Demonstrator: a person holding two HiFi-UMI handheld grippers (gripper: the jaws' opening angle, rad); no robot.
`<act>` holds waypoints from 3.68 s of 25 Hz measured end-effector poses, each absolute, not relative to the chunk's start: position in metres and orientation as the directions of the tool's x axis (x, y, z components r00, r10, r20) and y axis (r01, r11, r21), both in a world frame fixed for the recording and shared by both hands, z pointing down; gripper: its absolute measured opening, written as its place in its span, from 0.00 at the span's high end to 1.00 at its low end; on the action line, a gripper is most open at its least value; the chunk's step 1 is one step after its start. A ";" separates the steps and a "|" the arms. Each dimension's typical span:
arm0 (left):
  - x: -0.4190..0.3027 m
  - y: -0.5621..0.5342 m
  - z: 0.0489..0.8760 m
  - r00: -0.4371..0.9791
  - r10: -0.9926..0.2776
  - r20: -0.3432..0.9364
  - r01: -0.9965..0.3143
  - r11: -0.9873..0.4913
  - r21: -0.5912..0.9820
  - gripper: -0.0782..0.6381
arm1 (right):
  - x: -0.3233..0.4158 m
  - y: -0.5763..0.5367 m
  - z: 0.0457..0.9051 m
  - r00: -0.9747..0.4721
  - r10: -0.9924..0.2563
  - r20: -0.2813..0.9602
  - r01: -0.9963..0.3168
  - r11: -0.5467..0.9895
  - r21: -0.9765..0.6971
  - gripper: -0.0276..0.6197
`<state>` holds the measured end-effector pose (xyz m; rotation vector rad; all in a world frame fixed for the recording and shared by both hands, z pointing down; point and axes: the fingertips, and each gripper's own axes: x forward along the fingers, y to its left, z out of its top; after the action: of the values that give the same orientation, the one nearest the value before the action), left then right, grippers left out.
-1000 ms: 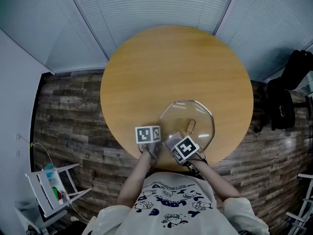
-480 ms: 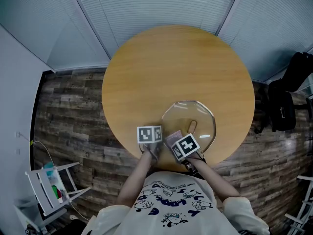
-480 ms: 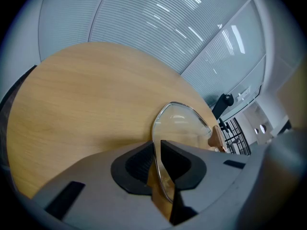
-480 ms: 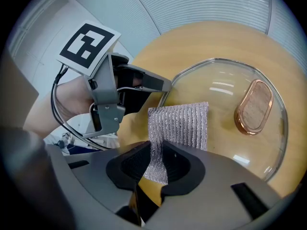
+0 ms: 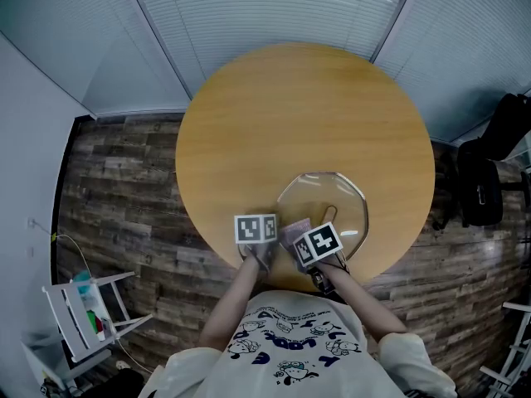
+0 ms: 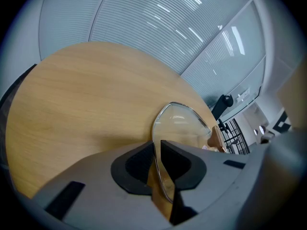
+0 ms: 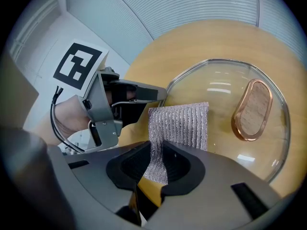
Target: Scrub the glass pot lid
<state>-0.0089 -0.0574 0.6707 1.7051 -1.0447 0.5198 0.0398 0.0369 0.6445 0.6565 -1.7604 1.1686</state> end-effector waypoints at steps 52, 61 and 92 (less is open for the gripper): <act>-0.010 -0.056 0.671 0.536 -0.398 0.745 -0.833 -0.106 0.542 0.81 | 0.027 -0.022 0.641 -0.498 -0.037 0.866 -0.832 0.299 -0.466 0.84; -0.010 -0.056 0.670 0.536 -0.397 0.745 -0.833 -0.106 0.542 0.81 | 0.024 -0.034 0.642 -0.499 -0.025 0.866 -0.830 0.301 -0.469 0.84; -0.008 -0.053 0.670 0.529 -0.385 0.756 -0.841 -0.118 0.528 0.81 | 0.020 -0.070 0.644 -0.487 -0.011 0.874 -0.826 0.331 -0.456 0.84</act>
<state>-0.0084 -0.0529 0.6701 1.7196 -1.0367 0.5435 0.0200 -0.0699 0.6442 0.7472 -1.7745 1.2494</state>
